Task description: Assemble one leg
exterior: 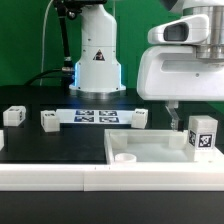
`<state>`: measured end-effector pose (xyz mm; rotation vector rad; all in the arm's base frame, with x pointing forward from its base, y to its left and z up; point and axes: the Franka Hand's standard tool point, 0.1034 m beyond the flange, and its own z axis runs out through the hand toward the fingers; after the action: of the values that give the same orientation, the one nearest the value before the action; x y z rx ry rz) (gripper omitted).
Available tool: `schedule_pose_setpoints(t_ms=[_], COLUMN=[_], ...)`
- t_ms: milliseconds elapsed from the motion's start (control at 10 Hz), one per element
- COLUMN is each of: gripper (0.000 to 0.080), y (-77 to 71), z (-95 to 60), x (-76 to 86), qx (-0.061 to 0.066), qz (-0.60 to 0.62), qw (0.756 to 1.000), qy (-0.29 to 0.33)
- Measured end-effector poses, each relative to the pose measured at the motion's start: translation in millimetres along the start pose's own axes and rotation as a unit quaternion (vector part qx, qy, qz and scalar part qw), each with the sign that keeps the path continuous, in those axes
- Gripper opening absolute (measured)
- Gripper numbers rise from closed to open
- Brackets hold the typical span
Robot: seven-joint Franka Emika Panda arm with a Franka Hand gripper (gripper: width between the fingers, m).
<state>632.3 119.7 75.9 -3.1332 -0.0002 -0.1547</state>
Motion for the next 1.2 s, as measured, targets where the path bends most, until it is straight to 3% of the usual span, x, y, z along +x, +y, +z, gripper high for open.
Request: schedule_pose_setpoints(t_ms=[100, 300, 400, 500, 800, 1000, 1200], gripper=[0.0649, 0.0417, 0.0417, 0.0291, 0.0291, 0.0291, 0.0291], y=[0.5, 0.7, 0.8, 0.9, 1.9, 4.9, 6.4], z=[0.1, 0.2, 0.4, 0.5, 0.4, 0.6, 0.8], x=[0.0, 0.0, -0.1, -0.1, 0.1, 0.4, -0.2], qx=[0.0, 0.0, 0.0, 0.0, 0.002, 0.008, 0.007], qz=[-0.006, -0.005, -0.005, 0.001, 0.031, 0.157, 0.264], qw=[1.0, 1.0, 1.0, 1.0, 1.0, 0.988, 0.965], qy=[0.0, 0.0, 0.0, 0.0, -0.001, -0.001, -0.001])
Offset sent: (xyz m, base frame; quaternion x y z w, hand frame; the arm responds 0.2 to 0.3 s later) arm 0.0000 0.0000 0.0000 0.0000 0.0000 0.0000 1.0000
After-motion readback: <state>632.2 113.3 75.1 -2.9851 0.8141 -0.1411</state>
